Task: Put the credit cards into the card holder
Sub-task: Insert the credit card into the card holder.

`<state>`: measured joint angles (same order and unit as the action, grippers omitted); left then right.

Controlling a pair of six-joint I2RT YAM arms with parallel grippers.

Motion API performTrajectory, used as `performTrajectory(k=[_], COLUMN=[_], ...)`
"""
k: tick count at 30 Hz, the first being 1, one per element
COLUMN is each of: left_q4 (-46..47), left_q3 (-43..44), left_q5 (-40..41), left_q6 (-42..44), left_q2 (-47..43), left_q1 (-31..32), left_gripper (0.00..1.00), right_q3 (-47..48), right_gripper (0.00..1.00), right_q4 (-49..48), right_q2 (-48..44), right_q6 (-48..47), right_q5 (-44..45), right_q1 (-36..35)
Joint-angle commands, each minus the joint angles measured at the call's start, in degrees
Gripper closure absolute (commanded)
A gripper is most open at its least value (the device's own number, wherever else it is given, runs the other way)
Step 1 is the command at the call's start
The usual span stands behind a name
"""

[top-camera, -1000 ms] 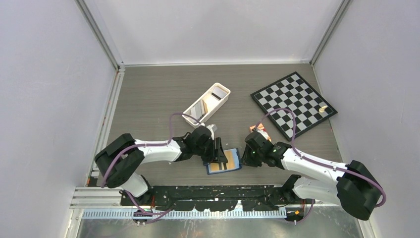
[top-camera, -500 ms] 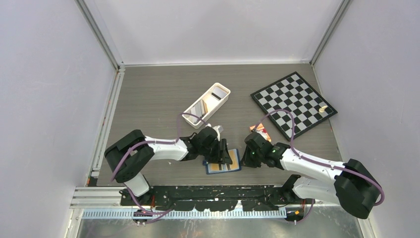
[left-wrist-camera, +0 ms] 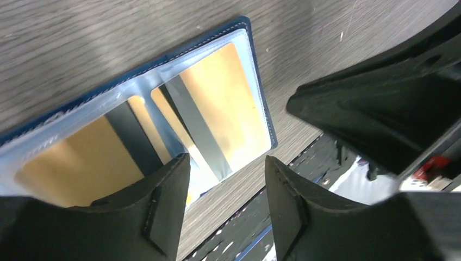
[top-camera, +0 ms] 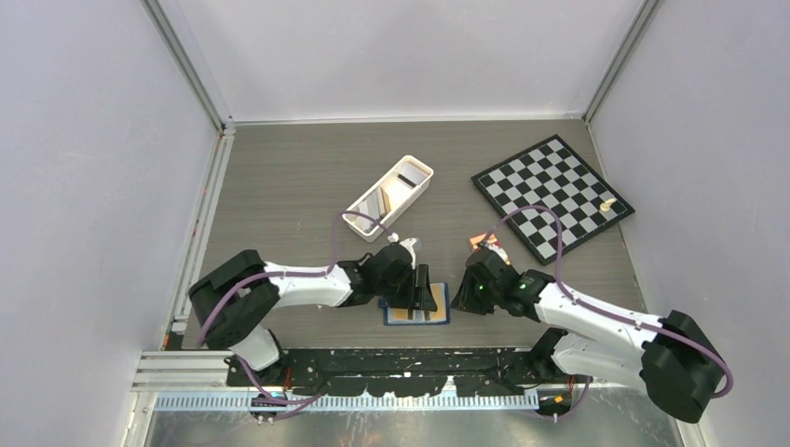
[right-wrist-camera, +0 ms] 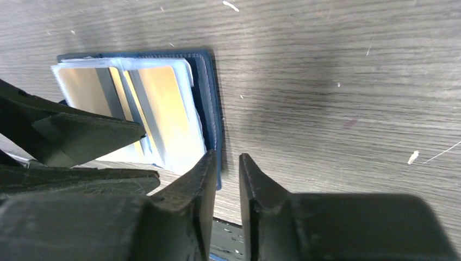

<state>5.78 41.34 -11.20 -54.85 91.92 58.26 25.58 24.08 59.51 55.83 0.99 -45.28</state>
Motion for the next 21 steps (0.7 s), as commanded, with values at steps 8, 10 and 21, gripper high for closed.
performTrajectory(k=[8, 10, 21], left_q4=[-24.68, -26.23, -23.08], left_q3=[-2.88, -4.25, -9.17], left_q5=[10.76, 10.33, 5.48], left_q6=[7.07, 7.98, 8.20], left_q2=[-19.24, -20.77, -19.49], left_q1=[-3.01, -4.70, -9.02], left_gripper=[0.30, 0.27, 0.32], right_q3=[-3.23, -4.72, -6.38], right_gripper=[0.47, 0.45, 0.44], right_q4=[-7.05, -11.13, -17.53], right_q2=[-7.97, -7.45, 2.19], right_q6=[-1.44, -0.16, 2.06], right_q5=[-9.53, -12.10, -14.62], right_q1=[5.97, 6.36, 6.29])
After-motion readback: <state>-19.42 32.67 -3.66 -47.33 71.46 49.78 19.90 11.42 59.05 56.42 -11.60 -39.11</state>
